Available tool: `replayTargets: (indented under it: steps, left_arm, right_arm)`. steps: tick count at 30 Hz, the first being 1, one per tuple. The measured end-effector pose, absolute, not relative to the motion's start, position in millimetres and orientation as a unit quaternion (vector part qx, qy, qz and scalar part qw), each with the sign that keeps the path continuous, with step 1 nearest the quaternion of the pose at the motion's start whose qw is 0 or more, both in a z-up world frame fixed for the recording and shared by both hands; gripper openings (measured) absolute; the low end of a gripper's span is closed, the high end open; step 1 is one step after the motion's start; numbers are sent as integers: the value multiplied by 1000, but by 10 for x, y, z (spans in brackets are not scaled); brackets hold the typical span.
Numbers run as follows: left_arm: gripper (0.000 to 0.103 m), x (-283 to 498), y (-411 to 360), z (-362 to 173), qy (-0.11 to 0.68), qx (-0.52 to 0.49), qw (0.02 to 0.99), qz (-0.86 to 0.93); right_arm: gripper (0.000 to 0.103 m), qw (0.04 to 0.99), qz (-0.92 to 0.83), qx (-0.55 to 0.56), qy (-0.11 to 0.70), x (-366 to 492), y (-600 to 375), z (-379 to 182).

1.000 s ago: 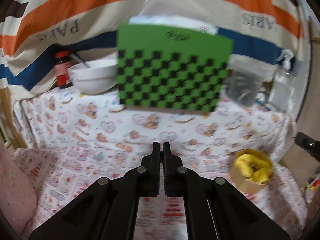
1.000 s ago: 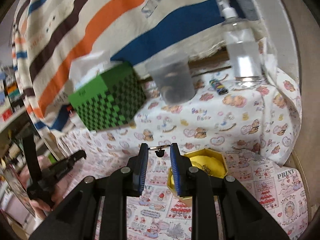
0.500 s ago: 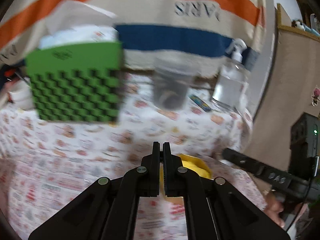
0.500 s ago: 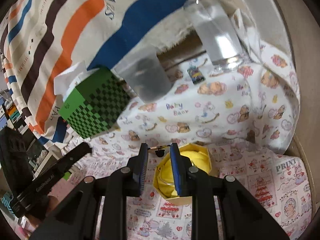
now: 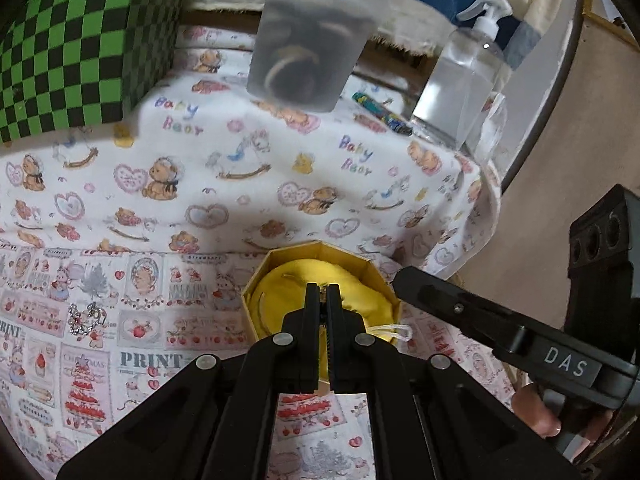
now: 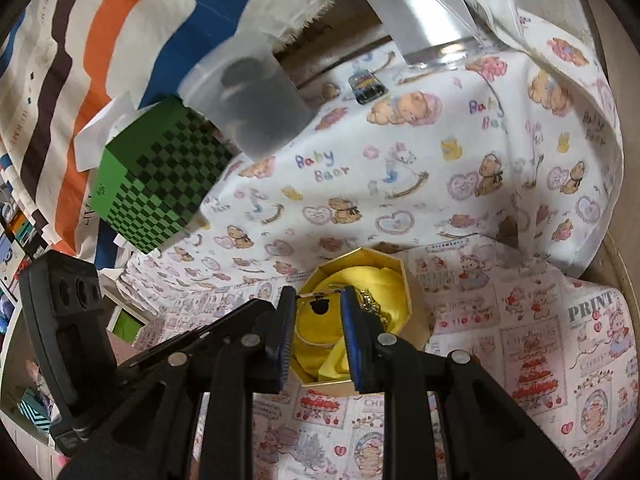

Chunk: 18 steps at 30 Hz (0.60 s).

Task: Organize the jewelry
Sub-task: 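Open both tools above the box to drop the earrings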

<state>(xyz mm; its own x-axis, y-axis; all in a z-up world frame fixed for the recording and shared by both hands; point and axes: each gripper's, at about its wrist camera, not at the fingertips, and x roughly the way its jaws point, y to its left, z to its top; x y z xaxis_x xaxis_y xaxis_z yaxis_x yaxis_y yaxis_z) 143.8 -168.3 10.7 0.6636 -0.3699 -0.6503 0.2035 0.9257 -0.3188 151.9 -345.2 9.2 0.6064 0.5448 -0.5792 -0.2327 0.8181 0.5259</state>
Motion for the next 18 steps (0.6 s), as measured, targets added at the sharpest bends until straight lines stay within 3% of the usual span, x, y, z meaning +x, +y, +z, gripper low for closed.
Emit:
replayTargets:
  steps: [7, 14, 18]
  left_arm:
    - [3, 1382, -1663, 153, 366, -96, 912, -158]
    - [11, 1203, -1431, 375, 332, -80, 932, -125]
    - [24, 1000, -1202, 503, 296, -45, 950, -86]
  right_arm:
    - [23, 872, 217, 210, 385, 1558, -3456, 53]
    - [38, 879, 216, 213, 366, 1484, -3487, 138]
    - [50, 888, 213, 209, 350, 1415, -3480, 218]
